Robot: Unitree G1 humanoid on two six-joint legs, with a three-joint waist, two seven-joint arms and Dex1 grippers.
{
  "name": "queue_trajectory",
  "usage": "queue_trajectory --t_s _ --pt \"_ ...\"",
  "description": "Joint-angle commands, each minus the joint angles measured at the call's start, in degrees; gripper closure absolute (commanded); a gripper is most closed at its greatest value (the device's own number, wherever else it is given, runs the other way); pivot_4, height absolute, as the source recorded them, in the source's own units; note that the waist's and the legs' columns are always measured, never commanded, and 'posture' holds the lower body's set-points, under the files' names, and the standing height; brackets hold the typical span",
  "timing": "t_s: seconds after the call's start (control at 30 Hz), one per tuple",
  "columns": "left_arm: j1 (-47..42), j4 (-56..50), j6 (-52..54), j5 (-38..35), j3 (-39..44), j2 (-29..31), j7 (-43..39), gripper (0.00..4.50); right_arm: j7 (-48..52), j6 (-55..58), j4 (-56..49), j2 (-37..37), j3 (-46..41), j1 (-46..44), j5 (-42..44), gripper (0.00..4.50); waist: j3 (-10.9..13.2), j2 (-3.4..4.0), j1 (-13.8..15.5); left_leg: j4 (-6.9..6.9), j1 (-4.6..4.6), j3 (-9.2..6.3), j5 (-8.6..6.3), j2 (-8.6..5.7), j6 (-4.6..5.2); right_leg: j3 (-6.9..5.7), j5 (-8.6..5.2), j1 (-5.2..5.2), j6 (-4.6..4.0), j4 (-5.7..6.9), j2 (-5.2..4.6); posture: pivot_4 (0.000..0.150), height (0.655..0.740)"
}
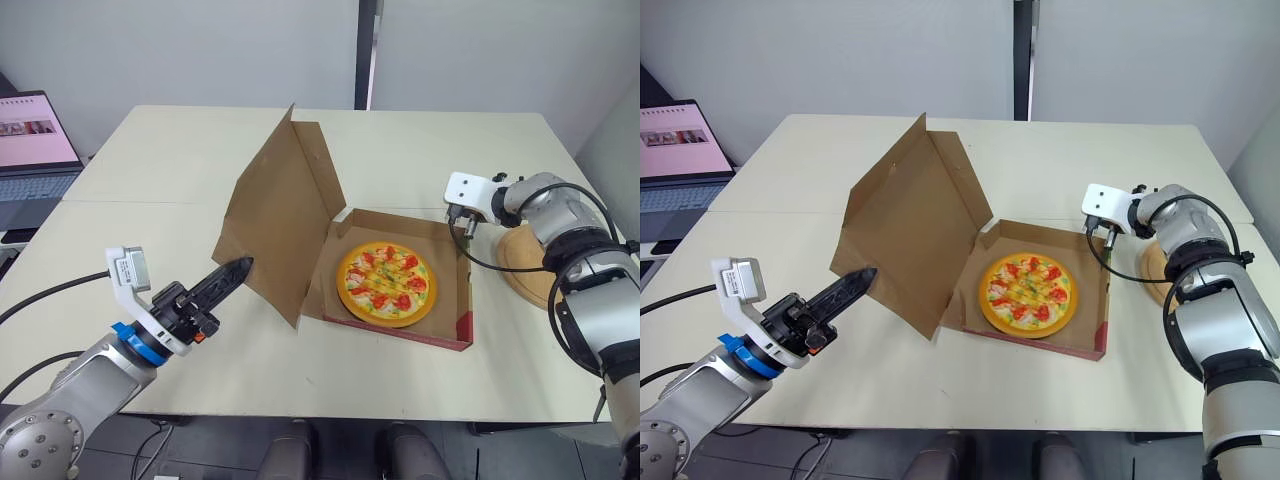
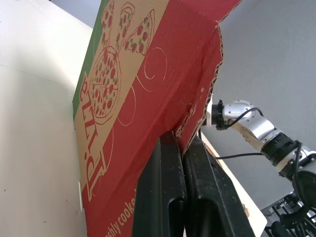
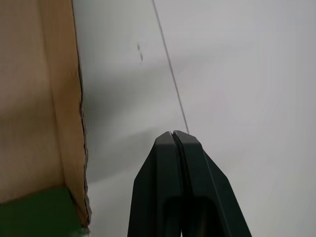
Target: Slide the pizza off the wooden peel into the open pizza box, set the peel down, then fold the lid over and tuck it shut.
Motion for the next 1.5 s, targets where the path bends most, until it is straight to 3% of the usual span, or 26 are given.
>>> queue_trajectory --t_s 0.03,0.3,0.47,0.63,0.8,1.0,1.17,1.5 --pt "-0.98 -0.18 0.0 0.46 0.09 0.48 -1.17 4.5 2.28 -2.54 2.83 0.16 -0.29 -2.17 -1.47 4.48 0.0 0.0 -0.04 0.0 0.01 0.0 0.0 0.0 0.0 0.01 0.0 0.0 0.0 0.01 0.0 0.15 0.74" --pt "-5.46 3.45 1.2 2.71 -0.45 2.28 -3.45 4.5 14.94 -7.25 2.57 -1.21 -1.96 -1.74 -0.63 4.48 0.01 0.01 -0.19 -0.01 0.04 -0.02 0.0 0.03 0.0 0.01 0.0 -0.01 0.0 0.08 0.06 0.15 0.74" --pt "-17.06 11.84 3.06 8.78 -4.81 4.26 -9.53 4.5 24.29 -10.51 -2.02 -2.8 -3.42 0.96 1.56 4.48 0.02 0.02 -0.04 0.0 0.04 -0.09 0.0 0.01 0.0 -0.04 0.0 0.0 -0.01 0.17 0.11 0.15 0.74" --pt "-27.84 20.37 4.44 15.12 -8.98 4.32 -16.07 4.5 33.3 -7.34 -15.74 -5.23 -5.97 7.73 7.07 4.48 0.02 0.02 -0.04 -0.01 0.03 -0.14 0.05 0.02 -0.08 -0.07 0.0 0.0 0.0 0.15 0.14 0.15 0.74" --pt "-37.58 29.09 5.1 22.84 -12.63 4.18 -22.76 4.5 38.22 5.81 -40.24 -8.51 -9.76 19.25 14.43 4.48 0.02 0.02 0.01 0.0 0.0 -0.2 0.05 0.02 -0.09 -0.1 0.0 -0.02 0.0 0.16 0.13 0.15 0.74" --pt "-43.86 36.64 4.73 30.3 -13.68 3.29 -27.8 4.5 37.6 22.21 -64.08 -11.58 -12.83 30.48 20.09 4.48 0.02 0.02 -0.02 0.0 -0.03 -0.21 0.05 0.02 -0.1 -0.08 0.0 -0.1 0.0 0.18 0.12 0.15 0.74" --pt "-47.76 42.02 3.46 34.99 -13.36 2.27 -30.4 4.5 34.77 33.69 -77.22 -11.61 -15.28 35.42 25.01 4.48 0.02 0.02 0.0 0.0 -0.04 -0.21 0.04 0.03 -0.09 -0.08 0.0 -0.14 0.0 0.21 0.12 0.15 0.74" --pt "-51.03 45.77 3.26 40.72 -12.88 0.93 -34.98 4.5 23.45 42.2 -82.9 -9.83 -19.03 38.9 28.66 4.48 0.05 -0.03 0.1 0.05 -0.1 -0.25 0.05 -0.01 -0.12 -0.1 0.0 -0.16 0.01 0.21 0.08 0.15 0.74"
